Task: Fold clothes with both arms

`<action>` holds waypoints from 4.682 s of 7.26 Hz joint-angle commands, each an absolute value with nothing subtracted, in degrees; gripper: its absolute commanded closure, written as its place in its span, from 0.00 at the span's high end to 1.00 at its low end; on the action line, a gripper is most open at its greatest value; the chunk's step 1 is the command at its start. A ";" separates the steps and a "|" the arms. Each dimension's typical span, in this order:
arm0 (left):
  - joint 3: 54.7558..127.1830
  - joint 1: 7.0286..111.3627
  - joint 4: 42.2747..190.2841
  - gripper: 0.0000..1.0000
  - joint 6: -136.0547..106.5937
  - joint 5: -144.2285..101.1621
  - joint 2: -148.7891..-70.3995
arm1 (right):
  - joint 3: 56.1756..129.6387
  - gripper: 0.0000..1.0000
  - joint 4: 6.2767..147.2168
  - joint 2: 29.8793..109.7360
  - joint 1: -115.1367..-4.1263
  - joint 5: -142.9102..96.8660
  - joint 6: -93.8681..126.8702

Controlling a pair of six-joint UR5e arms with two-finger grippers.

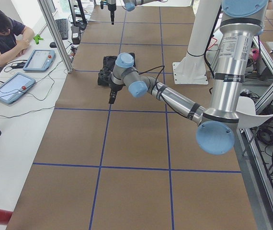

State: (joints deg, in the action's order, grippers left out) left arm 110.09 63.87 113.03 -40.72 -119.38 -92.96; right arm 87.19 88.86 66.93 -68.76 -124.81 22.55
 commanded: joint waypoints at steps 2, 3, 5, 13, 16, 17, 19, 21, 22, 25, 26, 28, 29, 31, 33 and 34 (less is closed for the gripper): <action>108.99 70.57 113.90 1.00 -21.30 -120.41 -84.57 | 89.82 1.00 88.95 76.01 -80.12 -130.67 12.32; 108.03 71.71 113.82 1.00 -17.01 -120.67 -84.12 | 89.65 1.00 88.68 77.42 -84.16 -133.30 10.13; 104.69 76.71 114.08 1.00 -7.86 -122.52 -84.11 | 93.50 1.00 88.42 83.48 -85.61 -135.09 8.00; 107.63 82.52 94.47 1.00 3.77 -126.65 -82.97 | 96.59 1.00 89.80 92.55 -86.22 -133.33 6.94; 108.99 85.25 84.64 1.00 10.34 -126.65 -83.94 | 97.91 1.00 94.22 92.81 -86.22 -135.78 7.03; 108.03 87.08 84.81 1.00 10.72 -126.74 -84.02 | 98.26 1.00 94.22 93.68 -86.31 -135.96 7.03; 103.90 88.24 85.34 1.00 12.82 -129.61 -84.55 | 99.05 1.00 94.13 95.45 -86.57 -135.97 7.03; 99.34 88.24 91.97 1.00 12.83 -129.73 -84.55 | 98.53 1.00 93.69 95.45 -87.01 -135.27 6.94; 96.01 88.16 95.68 1.00 12.48 -129.64 -85.07 | 98.44 1.00 93.43 95.54 -87.19 -135.09 6.94; 91.32 88.15 98.27 1.00 12.13 -129.64 -88.15 | 98.44 1.00 93.43 95.54 -87.28 -135.09 6.94; 91.49 88.15 98.17 1.00 12.13 -129.73 -88.15 | 98.44 1.00 93.43 95.54 -87.28 -135.09 6.94; 91.76 88.15 98.17 1.00 12.13 -129.73 -88.24 | 98.00 1.00 93.25 95.62 -87.28 -135.09 6.86; 91.76 88.15 98.26 1.00 12.04 -129.73 -88.24 | 97.91 1.00 93.34 95.62 -87.28 -135.00 6.86; 91.76 88.15 98.26 1.00 12.04 -129.73 -88.24 | 97.30 1.00 93.34 95.45 -87.28 -134.91 7.64; 91.76 88.24 98.26 1.00 10.13 -129.64 -88.15 | 96.86 1.00 93.34 95.45 -87.28 -134.91 8.52; 91.84 88.16 98.44 1.00 5.76 -129.73 -88.24 | 96.86 1.00 93.34 95.54 -87.45 -134.83 10.61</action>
